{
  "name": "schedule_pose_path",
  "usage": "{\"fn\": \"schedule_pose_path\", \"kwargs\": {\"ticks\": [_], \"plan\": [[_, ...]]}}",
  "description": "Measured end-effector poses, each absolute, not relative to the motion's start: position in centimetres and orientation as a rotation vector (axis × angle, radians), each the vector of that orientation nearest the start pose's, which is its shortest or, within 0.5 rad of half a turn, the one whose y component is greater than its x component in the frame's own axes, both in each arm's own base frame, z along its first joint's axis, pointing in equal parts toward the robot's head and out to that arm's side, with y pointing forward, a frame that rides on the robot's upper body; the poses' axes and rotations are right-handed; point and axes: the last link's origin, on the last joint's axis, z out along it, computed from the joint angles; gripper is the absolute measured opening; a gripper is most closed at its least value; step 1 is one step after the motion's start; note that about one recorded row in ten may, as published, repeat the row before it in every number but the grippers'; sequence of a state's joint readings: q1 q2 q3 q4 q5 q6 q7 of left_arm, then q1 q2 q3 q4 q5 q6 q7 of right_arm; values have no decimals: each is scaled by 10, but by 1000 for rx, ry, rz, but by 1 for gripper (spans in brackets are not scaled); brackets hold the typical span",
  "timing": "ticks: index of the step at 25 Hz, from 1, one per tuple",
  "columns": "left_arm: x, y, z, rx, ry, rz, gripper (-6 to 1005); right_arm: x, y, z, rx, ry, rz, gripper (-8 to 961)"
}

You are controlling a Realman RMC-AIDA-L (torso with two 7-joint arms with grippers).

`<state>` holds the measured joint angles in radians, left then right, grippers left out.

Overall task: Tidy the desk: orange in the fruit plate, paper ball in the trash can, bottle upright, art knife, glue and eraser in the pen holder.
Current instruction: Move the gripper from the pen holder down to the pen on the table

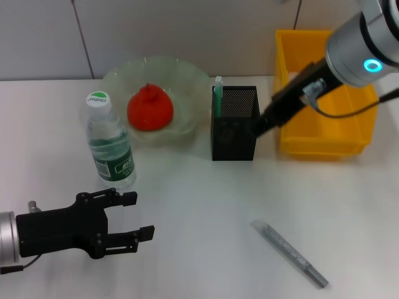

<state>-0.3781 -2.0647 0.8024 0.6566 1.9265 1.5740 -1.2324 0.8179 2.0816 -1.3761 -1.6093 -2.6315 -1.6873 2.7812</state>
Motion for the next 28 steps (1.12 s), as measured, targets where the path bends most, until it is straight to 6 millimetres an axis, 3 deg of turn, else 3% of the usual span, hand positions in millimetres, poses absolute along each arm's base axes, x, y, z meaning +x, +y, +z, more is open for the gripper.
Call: {"fn": "schedule_pose_path", "kwargs": {"ticks": [11,28], "plan": [[-289,289,-4,-2765,-509,-696,814,85,345,5,-2589,861,-625,753],[-290,286,-6,-2773,-517,-698,814,123,349,-43,-2560,1021,-830,753]]}}
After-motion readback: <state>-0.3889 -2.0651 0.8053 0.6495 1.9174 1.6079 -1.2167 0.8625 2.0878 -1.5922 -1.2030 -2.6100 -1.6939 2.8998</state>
